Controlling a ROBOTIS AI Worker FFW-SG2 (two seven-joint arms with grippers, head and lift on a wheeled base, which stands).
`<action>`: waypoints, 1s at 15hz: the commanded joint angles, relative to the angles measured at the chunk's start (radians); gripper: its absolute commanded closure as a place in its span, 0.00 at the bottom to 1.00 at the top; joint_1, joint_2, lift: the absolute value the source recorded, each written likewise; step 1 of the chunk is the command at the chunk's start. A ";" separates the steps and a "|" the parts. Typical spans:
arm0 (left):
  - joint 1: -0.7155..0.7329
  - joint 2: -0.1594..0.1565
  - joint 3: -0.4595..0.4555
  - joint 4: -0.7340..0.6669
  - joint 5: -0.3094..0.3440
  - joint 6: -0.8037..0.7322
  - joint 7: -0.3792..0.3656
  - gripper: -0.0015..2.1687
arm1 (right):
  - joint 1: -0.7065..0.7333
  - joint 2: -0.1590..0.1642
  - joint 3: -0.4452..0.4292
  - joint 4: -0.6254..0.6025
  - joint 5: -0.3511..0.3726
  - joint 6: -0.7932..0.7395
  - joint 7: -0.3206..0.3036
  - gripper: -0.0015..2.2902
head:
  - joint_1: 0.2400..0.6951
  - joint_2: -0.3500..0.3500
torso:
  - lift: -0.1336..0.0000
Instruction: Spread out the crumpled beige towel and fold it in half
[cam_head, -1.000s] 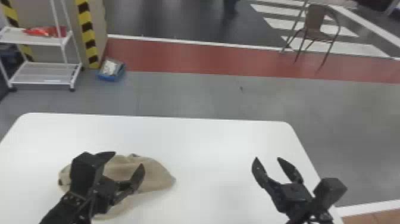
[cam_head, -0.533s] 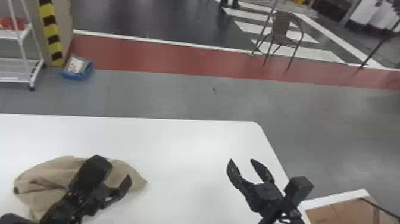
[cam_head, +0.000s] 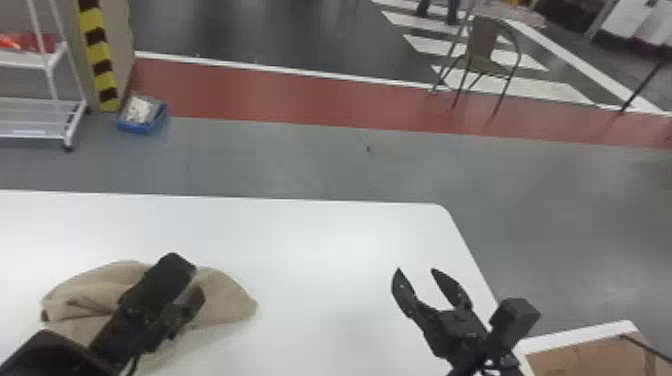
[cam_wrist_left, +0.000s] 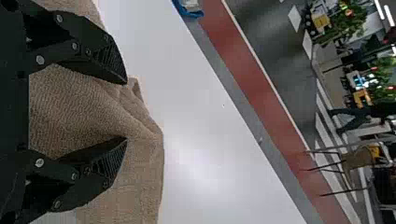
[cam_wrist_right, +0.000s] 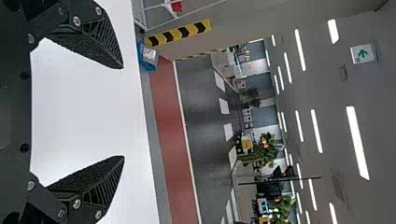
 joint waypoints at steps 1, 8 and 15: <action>0.007 0.007 0.002 -0.032 -0.008 0.115 -0.011 0.70 | -0.001 0.001 0.000 0.002 -0.003 0.000 0.000 0.10 | 1.00 0.08 | 1.00; 0.133 0.015 0.073 -0.340 0.060 0.140 -0.054 0.76 | -0.001 0.001 0.011 -0.008 -0.005 0.012 0.000 0.10 | 1.00 0.10 | 1.00; 0.189 0.018 0.343 -0.650 0.319 0.164 0.017 0.76 | -0.008 0.001 0.028 0.005 -0.003 0.034 -0.001 0.10 | 1.00 0.16 | 1.00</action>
